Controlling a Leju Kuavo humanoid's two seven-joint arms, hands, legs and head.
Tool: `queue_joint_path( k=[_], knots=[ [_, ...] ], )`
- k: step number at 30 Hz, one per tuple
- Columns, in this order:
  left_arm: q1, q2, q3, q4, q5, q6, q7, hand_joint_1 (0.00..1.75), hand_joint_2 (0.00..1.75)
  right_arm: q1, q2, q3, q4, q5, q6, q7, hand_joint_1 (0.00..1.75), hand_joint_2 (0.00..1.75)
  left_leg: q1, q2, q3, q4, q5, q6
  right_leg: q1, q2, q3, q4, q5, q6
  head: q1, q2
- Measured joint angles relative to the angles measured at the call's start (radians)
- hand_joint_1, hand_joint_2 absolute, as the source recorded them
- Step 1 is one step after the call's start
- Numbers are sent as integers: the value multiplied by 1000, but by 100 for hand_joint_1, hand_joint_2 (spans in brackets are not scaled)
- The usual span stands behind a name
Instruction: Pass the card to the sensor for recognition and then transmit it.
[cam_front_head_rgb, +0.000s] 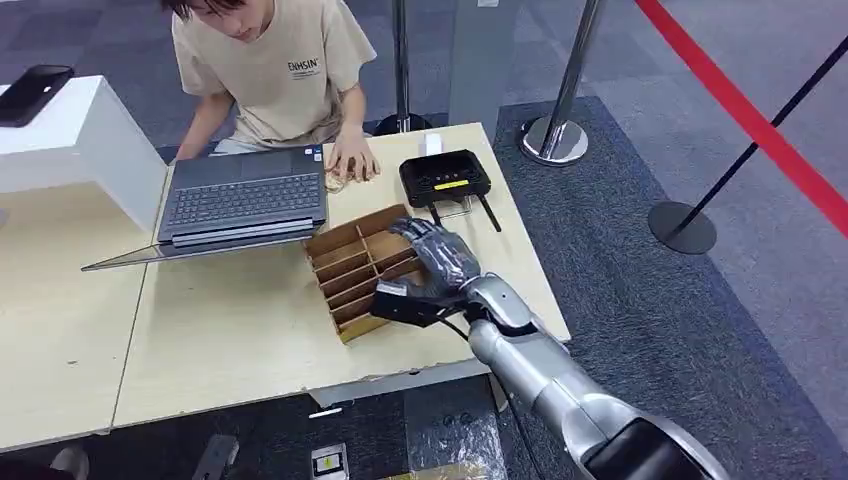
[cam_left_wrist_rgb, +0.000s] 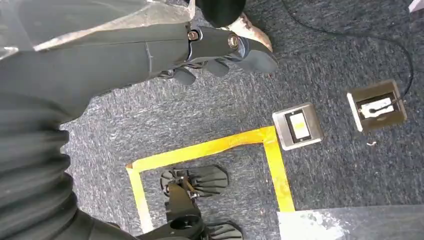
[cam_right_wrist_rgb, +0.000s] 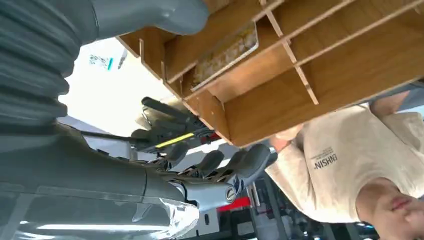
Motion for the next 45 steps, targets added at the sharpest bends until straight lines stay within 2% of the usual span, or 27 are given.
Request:
queue_joint_path(
  k=[12,14,15,19,20,27,35,42,45],
  knots=[
    [-1,0,-5,0,0,-2,0,0,175,-5,4,5,40,-13,-6,-5,51,175,0,0,0,0,0,0,0,0,0,0,0,0,0,0],
    [-1,0,-5,0,0,-2,0,0,175,-8,6,5,44,-13,-8,-2,72,175,0,0,0,0,0,0,0,0,0,0,0,0,0,0],
    [-1,0,-5,0,0,-3,0,0,175,-10,8,5,46,-12,-8,-1,75,175,0,0,0,0,0,0,0,0,0,0,0,0,0,0],
    [-1,0,-5,0,0,-3,4,0,175,-18,12,6,53,-10,-10,2,136,175,0,0,0,0,0,0,0,0,0,0,0,0,0,0],
    [-2,0,-5,0,0,-3,5,0,175,-20,12,6,56,-9,-11,2,140,175,0,0,0,0,0,0,0,0,0,0,0,0,0,0],
    [-9,-3,-5,0,3,-3,15,0,175,-22,17,6,70,-9,-22,7,140,175,0,0,0,0,0,0,0,0,0,0,0,0,0,0],
    [-11,-4,-5,0,5,-3,16,0,175,-23,20,6,74,-9,-31,8,131,175,0,0,0,0,0,0,0,0,0,0,0,0,0,0],
    [-10,-4,-5,-1,8,4,16,0,175,-22,21,6,74,-9,-32,8,138,175,0,0,1,0,0,0,0,0,0,0,0,0,0,0],
    [-9,-4,-5,-1,7,1,16,0,175,-22,21,6,74,-9,-34,8,147,175,0,0,1,0,0,0,0,0,0,0,0,0,0,0]
  ],
)
